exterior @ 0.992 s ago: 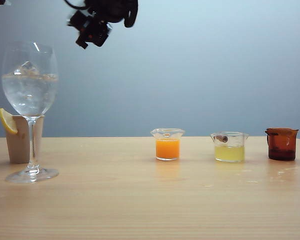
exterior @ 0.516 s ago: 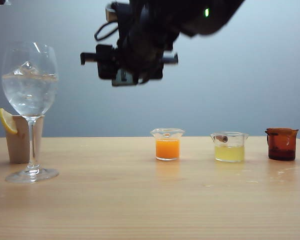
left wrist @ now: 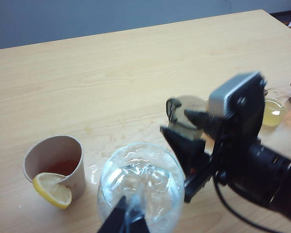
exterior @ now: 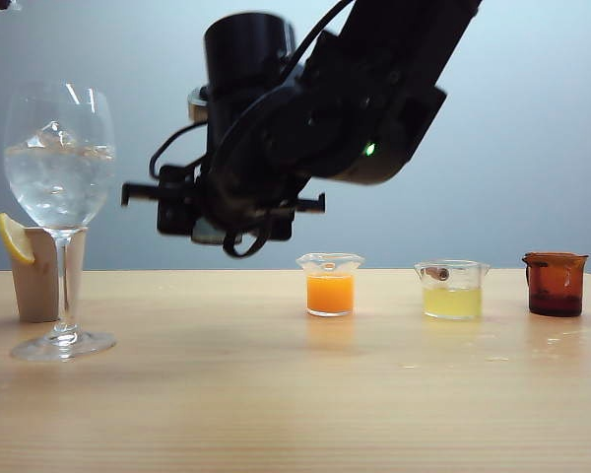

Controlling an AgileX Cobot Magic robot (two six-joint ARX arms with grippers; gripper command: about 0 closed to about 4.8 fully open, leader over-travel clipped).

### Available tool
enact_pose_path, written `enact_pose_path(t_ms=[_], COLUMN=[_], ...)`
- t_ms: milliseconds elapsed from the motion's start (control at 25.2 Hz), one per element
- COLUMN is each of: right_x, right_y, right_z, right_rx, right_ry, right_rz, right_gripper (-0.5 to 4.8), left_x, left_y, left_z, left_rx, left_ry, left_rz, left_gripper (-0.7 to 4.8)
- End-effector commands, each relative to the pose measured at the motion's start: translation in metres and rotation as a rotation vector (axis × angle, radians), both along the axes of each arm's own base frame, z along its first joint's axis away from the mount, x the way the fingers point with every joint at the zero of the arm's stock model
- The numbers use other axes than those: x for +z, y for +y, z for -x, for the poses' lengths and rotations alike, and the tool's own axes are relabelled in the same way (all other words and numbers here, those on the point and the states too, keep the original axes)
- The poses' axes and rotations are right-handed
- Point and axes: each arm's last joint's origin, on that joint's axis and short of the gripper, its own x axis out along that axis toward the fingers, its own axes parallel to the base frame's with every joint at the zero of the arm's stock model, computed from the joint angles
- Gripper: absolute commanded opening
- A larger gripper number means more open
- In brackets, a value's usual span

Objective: Pick up the first measuring cup from the left, pour the coconut rum inside into the goblet, and finally put the measuring cup back in its original place.

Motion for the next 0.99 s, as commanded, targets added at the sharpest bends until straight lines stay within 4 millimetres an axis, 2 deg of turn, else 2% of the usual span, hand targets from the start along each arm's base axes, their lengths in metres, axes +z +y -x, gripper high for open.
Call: enact_pose_path(t_ms=[40,119,198,357,675,992], right_x=[-0.005,-0.014,-0.031,-0.045,-0.055,-0.057], right_y=[0.004,0.005,0.007,0.011,0.022,0.015], right_z=[0.003,0.002,-0.001,-0.005,-0.023,-0.035], right_rx=[-0.071,-0.089,-0.091,-0.098,-0.128,-0.146], right_ry=[-0.025,-0.019,-0.042,-0.046,-0.023,-0.027], right_rz=[0.009,0.02,-0.012,-0.016,0.024,0.072], right_gripper=[1.56,1.56,1.56,1.56,1.56,1.56], left_x=[0.002,0.002,0.002,0.002,0.002,-0.003], left_y=[0.0,0.0,0.0,0.0,0.0,-0.003], left_z=[0.0,0.0,0.0,0.0,0.0,-0.008], left_rx=[-0.004,-0.004,-0.004,-0.004,-0.004,-0.004], left_ry=[-0.015,-0.015,-0.015,-0.015,-0.015,0.023], left_rz=[0.009,0.009,0.009,0.009,0.009,-0.002], left_gripper=[-0.03,-0.03,-0.03,-0.03,-0.03,-0.03])
